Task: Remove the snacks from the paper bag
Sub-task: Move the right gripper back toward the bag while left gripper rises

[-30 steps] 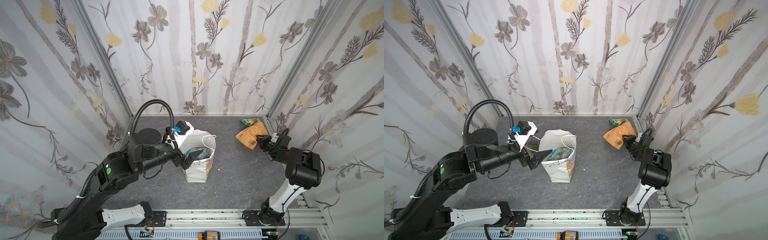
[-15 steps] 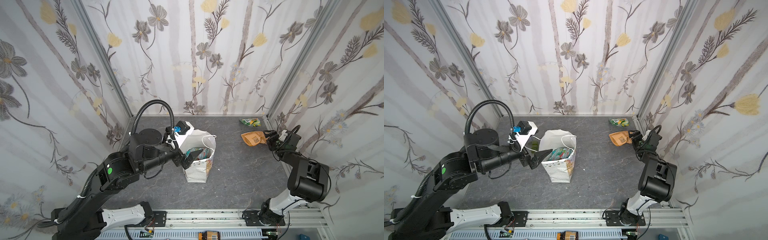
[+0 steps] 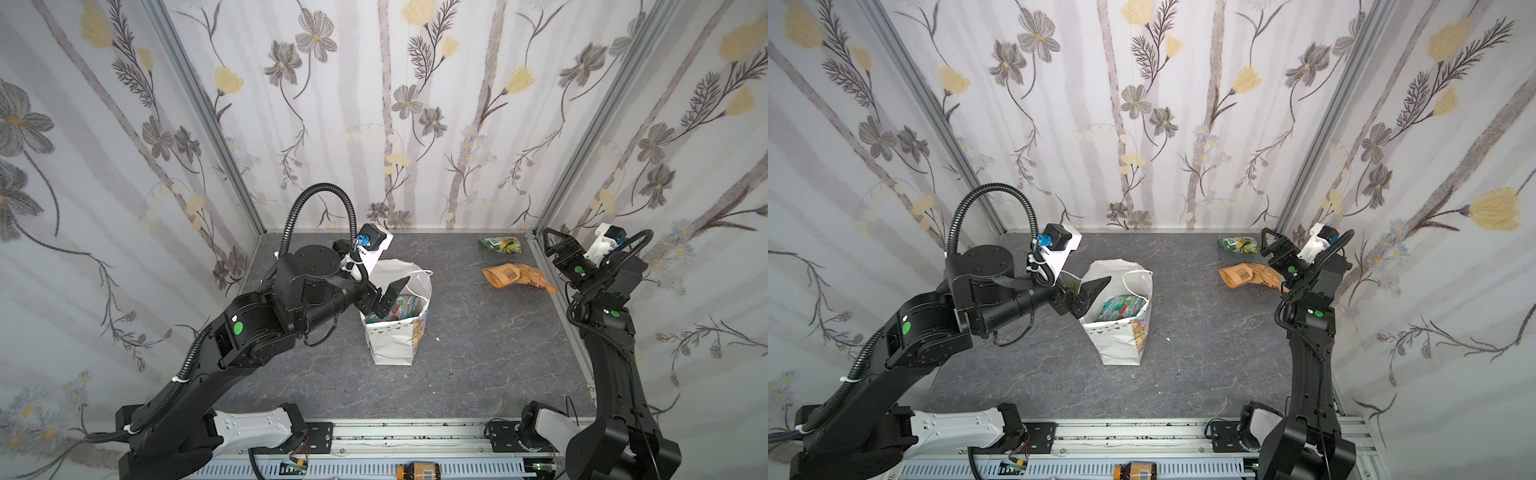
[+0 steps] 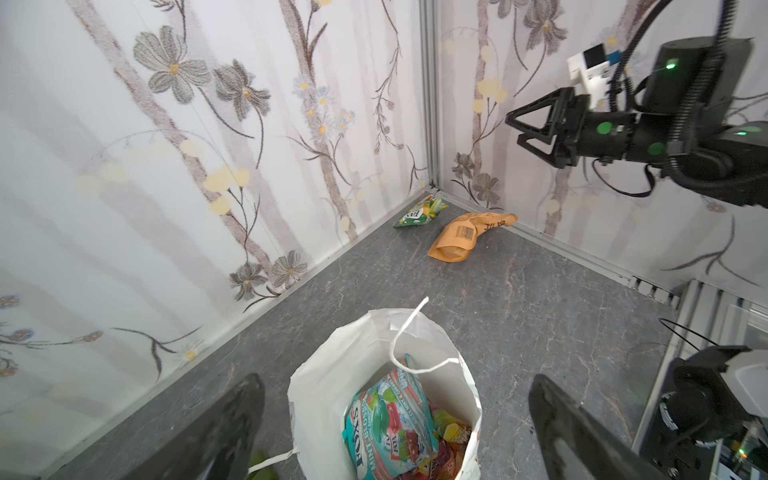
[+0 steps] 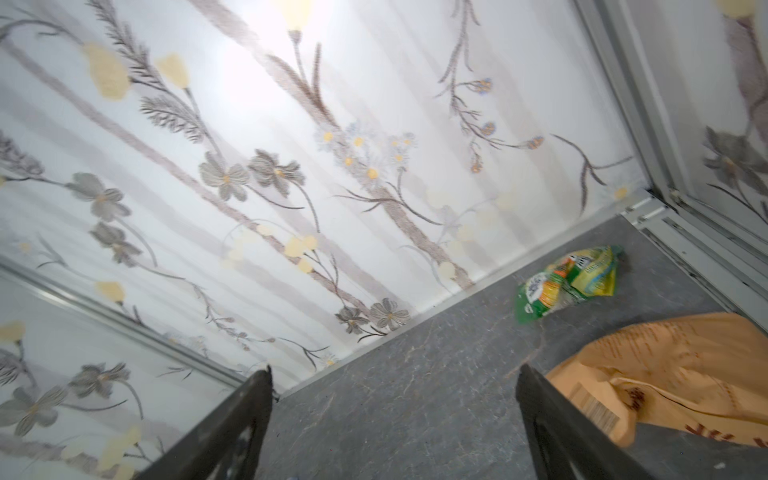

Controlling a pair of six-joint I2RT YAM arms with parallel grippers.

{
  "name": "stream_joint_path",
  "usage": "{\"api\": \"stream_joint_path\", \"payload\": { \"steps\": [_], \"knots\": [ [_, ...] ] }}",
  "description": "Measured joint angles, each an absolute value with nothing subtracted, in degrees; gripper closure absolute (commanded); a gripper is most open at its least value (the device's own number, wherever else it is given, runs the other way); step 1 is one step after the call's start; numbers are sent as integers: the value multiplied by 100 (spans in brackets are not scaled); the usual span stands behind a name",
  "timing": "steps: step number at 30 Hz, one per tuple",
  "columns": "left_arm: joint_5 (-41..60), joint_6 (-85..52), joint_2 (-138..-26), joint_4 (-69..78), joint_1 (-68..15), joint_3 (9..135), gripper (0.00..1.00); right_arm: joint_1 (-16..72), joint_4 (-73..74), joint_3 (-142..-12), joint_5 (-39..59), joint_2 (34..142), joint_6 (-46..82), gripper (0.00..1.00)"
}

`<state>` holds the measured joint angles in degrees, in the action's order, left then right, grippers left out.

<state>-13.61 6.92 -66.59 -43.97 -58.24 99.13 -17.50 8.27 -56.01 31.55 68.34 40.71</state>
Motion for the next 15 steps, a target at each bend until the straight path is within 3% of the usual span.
{"api": "stream_joint_path", "payload": {
  "steps": [8, 15],
  "knots": [
    [-1962, 486, -7223, -4755, -5653, 10331, 0, -545, 320, -6213, 3439, 5937, 3564, 0],
    [-2080, 255, -7690, -5127, -5299, 10422, 0, 467, -307, -6737, 3693, 5824, 3336, 0]
  ]
}}
